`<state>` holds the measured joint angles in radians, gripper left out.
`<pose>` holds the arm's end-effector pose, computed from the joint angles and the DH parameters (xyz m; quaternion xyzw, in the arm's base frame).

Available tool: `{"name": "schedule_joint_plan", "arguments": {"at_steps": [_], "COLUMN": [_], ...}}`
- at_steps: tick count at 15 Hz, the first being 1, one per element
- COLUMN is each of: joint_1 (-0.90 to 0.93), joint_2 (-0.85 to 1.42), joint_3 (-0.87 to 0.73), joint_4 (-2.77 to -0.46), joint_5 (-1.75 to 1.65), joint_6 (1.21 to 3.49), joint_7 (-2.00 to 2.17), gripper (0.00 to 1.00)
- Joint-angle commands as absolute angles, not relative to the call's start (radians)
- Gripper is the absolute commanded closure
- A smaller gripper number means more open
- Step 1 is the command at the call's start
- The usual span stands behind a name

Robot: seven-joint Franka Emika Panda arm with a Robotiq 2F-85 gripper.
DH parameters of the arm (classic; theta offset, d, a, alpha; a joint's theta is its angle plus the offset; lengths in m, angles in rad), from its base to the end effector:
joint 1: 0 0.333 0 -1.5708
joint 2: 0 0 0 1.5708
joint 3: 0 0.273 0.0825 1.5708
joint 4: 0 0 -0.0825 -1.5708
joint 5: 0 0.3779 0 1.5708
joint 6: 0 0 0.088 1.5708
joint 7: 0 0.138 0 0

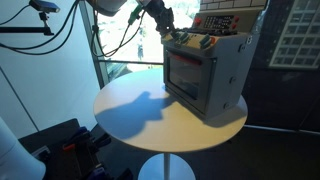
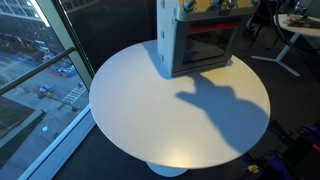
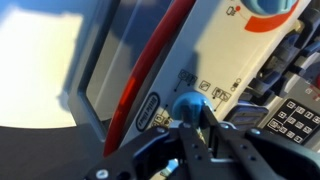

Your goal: Turn the second blue knob from the left to the right

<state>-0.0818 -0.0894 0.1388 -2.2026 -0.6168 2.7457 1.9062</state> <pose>0.5721 0.0497 0.4235 -0.7294 0.5828 -0.3332 0.1315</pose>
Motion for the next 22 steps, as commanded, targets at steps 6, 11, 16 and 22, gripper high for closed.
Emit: {"name": "schedule_joint_plan", "arguments": {"at_steps": [6, 11, 16, 22], "joint_1": [-0.106, -0.104, -0.103, -0.097], "joint_2": [-0.122, -0.127, -0.130, -0.135], "joint_3": [0.130, 0.131, 0.131, 0.130], "joint_4": [-2.241, -2.249, -2.250, -2.253], "joint_5": [-0.692, -0.699, -0.700, -0.702], "joint_6": [2.735, 2.731, 2.728, 2.730], "joint_7": [2.134, 2.242, 2.325, 2.330], "gripper": [0.95, 0.96, 0.96, 0.53]}}
